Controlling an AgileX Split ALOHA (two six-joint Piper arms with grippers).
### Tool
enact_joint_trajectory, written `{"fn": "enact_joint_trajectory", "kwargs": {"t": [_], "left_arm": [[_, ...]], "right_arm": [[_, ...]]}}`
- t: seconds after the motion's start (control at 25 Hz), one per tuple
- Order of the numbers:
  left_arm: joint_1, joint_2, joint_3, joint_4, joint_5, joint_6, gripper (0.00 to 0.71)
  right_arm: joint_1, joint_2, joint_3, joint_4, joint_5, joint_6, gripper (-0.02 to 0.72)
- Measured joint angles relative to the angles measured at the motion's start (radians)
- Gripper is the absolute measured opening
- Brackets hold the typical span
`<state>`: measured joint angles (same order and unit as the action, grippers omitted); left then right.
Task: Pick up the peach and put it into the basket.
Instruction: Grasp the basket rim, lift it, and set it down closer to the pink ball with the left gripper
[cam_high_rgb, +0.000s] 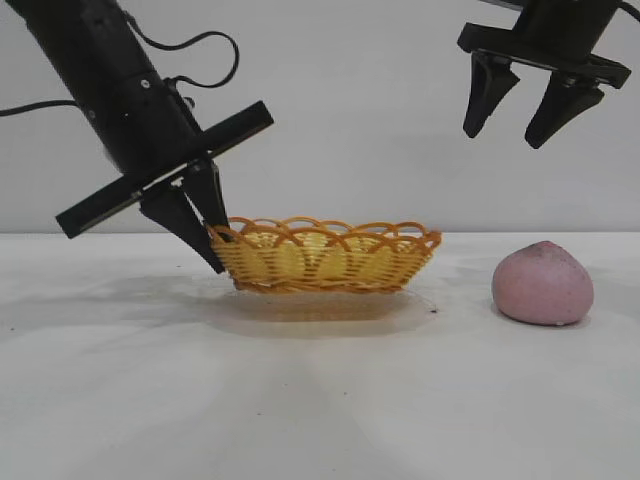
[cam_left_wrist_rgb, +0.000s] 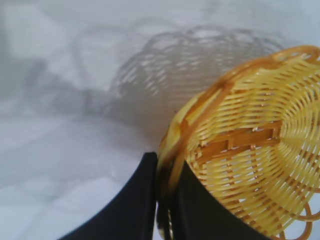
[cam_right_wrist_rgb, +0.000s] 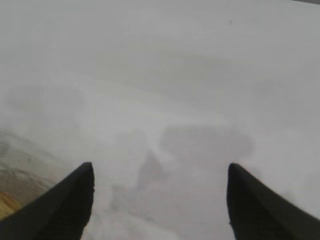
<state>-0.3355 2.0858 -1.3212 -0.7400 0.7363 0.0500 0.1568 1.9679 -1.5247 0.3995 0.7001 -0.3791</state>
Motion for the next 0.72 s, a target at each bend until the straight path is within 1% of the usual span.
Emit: {"fn": "enact_joint_trajectory", "kwargs": {"t": [0.08,0.12,0.16,0.48,0.6,0.64,0.68,0.72], "left_arm": [[-0.006,0.009,0.000,0.000,0.000,0.000,0.000],[-0.006,0.011,0.000,0.000,0.000,0.000,0.049],[-0.006,0.011,0.000,0.000,-0.006,-0.002,0.049],[-0.006,0.011,0.000,-0.036,-0.002,0.004,0.424],[-0.006,0.005,0.000,-0.036,0.033,0.056,0.533],[-0.006,-0.004,0.000,-0.032,0.043,0.069,0.549],[-0.006,-0.017,0.000,-0.021,0.048,0.080,0.533],[-0.006,-0.035,0.000,-0.001,0.047,0.088,0.533]], "right_arm": [[0.000,0.000,0.000,0.000,0.000,0.000,0.524],[0.000,0.000,0.000,0.000,0.000,0.000,0.524],[0.000,0.000,0.000,0.000,0.000,0.000,0.524],[0.000,0.000,0.000,0.001,0.004,0.000,0.524],[0.000,0.000,0.000,0.001,0.004,0.000,0.524],[0.000,0.000,0.000,0.001,0.004,0.000,0.524],[0.000,0.000,0.000,0.001,0.004,0.000,0.524],[0.000,0.000,0.000,0.001,0.004,0.000,0.524]]}}
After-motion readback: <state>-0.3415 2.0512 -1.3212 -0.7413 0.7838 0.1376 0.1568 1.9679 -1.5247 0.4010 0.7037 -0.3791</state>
